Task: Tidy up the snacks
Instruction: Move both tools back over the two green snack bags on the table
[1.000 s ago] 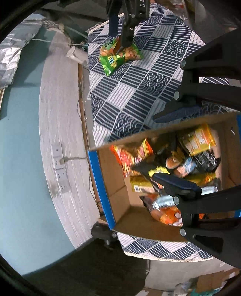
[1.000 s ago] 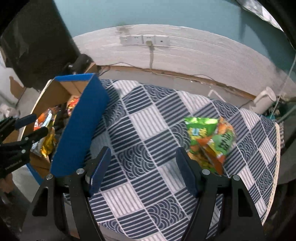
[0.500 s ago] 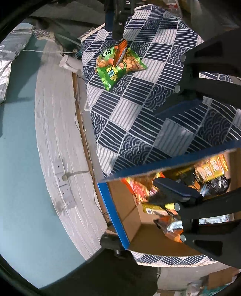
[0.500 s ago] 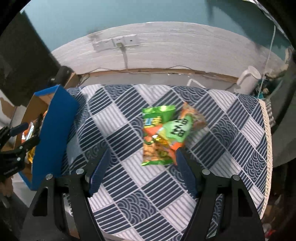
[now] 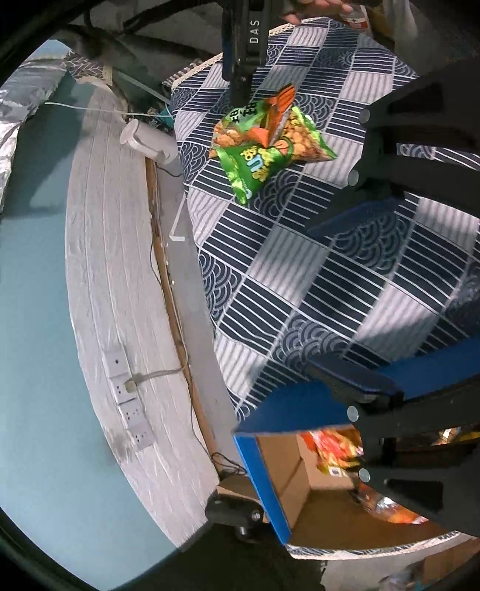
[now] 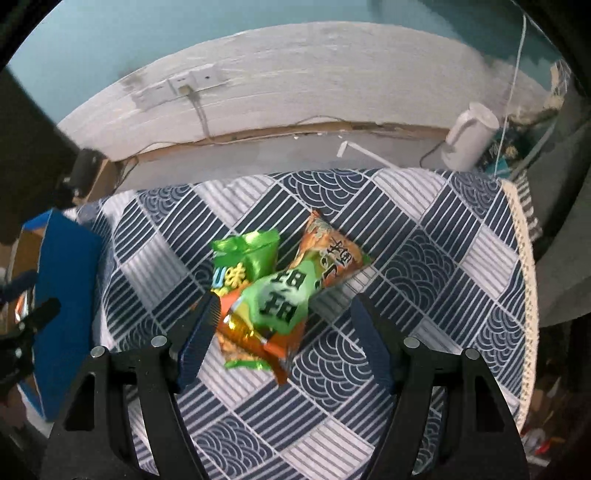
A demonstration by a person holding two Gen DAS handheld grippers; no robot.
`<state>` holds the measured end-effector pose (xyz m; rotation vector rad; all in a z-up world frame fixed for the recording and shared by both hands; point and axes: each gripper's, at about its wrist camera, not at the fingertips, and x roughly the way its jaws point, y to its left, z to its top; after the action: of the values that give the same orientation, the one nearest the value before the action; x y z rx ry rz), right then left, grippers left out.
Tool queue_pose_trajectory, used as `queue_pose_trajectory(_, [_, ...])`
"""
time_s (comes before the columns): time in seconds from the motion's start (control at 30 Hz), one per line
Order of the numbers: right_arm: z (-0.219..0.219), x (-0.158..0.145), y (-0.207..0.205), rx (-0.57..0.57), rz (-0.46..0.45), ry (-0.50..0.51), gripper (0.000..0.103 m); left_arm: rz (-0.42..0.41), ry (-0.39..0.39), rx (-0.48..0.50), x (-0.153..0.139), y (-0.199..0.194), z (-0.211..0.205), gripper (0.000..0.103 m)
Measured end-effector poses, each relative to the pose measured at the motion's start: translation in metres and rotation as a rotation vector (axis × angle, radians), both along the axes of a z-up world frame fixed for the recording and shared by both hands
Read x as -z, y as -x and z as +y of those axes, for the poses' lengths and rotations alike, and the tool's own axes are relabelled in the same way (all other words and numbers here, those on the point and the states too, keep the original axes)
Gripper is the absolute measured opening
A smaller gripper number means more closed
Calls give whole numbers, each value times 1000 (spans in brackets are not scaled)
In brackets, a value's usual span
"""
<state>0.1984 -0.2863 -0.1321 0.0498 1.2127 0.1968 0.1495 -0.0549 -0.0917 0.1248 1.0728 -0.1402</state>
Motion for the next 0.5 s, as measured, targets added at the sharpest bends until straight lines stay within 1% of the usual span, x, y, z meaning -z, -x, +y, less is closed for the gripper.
queue_pose_trajectory(0.33, [-13,34,-25,117,80,-76,73,55,26,-8,25,-25,-15,68])
queue_pose_trajectory(0.5, [-13,52,-27,124,118,-87,73,75,23,0,33,-28,-20,68])
